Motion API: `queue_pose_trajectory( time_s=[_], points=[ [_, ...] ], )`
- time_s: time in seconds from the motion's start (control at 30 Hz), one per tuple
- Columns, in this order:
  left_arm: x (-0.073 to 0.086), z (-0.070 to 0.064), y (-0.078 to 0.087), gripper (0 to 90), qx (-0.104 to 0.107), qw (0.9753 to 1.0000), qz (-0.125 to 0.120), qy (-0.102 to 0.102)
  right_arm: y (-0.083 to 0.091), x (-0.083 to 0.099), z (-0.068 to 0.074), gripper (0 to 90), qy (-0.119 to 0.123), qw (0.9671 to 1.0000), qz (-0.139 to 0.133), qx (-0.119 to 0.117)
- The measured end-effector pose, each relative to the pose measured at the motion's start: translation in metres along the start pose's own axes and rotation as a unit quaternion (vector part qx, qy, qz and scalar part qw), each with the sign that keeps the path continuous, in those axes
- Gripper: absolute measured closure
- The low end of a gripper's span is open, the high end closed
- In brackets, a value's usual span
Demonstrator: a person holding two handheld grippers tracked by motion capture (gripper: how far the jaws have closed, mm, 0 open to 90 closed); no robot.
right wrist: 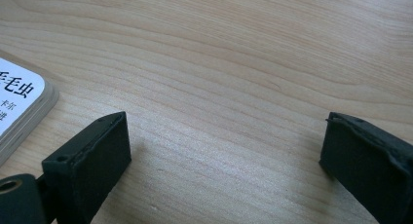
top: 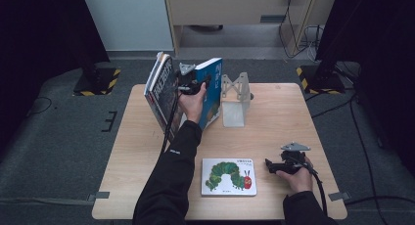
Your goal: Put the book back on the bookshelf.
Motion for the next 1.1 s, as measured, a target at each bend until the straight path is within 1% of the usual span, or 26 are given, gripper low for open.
queue_pose_trajectory(
  time_s=[0.1, 0.2, 0.37, 0.47, 0.67, 0.77, 1.0, 1.1],
  points=[
    [0.003, -0.002, 0.002, 58.8, 0.001, 1.0, 0.004, -0.005, 0.0, 0.0, 0.0, 4.3, -0.001, 1.0, 0.0, 0.0],
    [0.006, -0.003, 0.005, 58.5, 0.002, 1.0, 0.008, -0.003, 0.0, 0.0, 0.0, 4.3, -0.001, 1.0, 0.0, 0.0],
    [0.013, -0.006, 0.015, 58.3, -0.01, 0.9993, 0.031, -0.019, 0.0, 0.0, 0.0, 4.3, -0.001, 1.0, 0.0, 0.0],
    [0.019, -0.007, 0.021, 58.1, -0.012, 0.9991, 0.037, -0.02, 0.0, 0.0, 0.0, 4.3, -0.001, 1.0, 0.0, 0.001],
    [0.033, -0.01, 0.032, 57.6, -0.011, 0.9986, 0.042, -0.029, 0.0, 0.0, 0.0, 4.3, -0.001, 1.0, 0.0, 0.001],
    [0.038, -0.011, 0.036, 57.6, -0.013, 0.9987, 0.041, -0.028, 0.0, 0.0, 0.001, 4.3, -0.001, 1.0, 0.0, 0.001],
    [0.053, -0.012, 0.047, 57.6, -0.016, 0.9983, 0.04, -0.039, 0.0, 0.0, 0.001, 4.3, -0.001, 1.0, 0.0, 0.001],
    [0.058, -0.013, 0.049, 57.6, -0.014, 0.9986, 0.035, -0.036, 0.0, 0.0, 0.001, 4.2, -0.001, 1.0, 0.0, 0.001]
  ],
)
Point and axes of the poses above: each handheld gripper's, and its own axes: y roughly backward along the jaws, x roughly out of its underside, z roughly to its left, the point moved 9 cm from there along -y, roughly forward along the jaws, and after that the axes turned 15 degrees about z, right-handed, at the moved point
